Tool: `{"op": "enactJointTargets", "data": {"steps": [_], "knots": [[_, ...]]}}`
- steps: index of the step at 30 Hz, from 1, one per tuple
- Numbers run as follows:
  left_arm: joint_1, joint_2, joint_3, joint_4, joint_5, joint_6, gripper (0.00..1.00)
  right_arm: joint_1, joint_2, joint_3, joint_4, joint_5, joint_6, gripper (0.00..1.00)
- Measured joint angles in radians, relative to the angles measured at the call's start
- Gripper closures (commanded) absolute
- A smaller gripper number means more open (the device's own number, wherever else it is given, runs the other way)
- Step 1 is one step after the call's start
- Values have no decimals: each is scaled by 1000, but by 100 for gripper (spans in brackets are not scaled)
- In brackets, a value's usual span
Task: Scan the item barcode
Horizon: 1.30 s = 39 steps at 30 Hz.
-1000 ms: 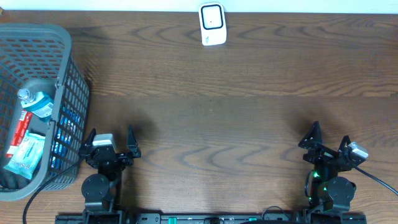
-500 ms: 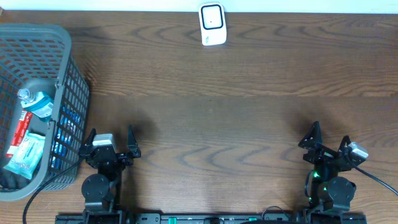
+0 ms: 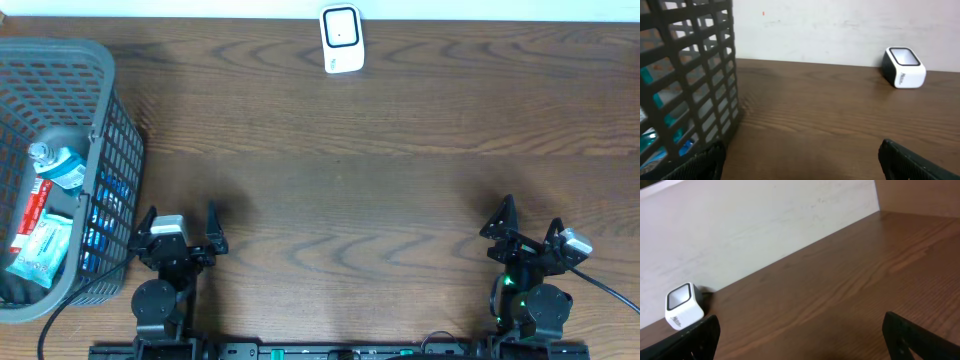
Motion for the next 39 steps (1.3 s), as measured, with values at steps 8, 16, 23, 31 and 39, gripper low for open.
{"op": "enactJointTargets", "data": {"steps": [8, 16, 23, 31, 39], "knots": [[0, 0, 0, 0, 12, 0, 2, 0, 0, 0, 0, 0, 0, 1], [0, 0, 0, 0, 13, -2, 2, 0, 0, 0, 0, 0, 0, 1], [0, 0, 0, 0, 13, -47, 2, 0, 0, 0, 0, 0, 0, 1], [0, 0, 0, 0, 13, -53, 2, 0, 0, 0, 0, 0, 0, 1], [0, 0, 0, 0, 13, -53, 2, 0, 0, 0, 0, 0, 0, 1]]}}
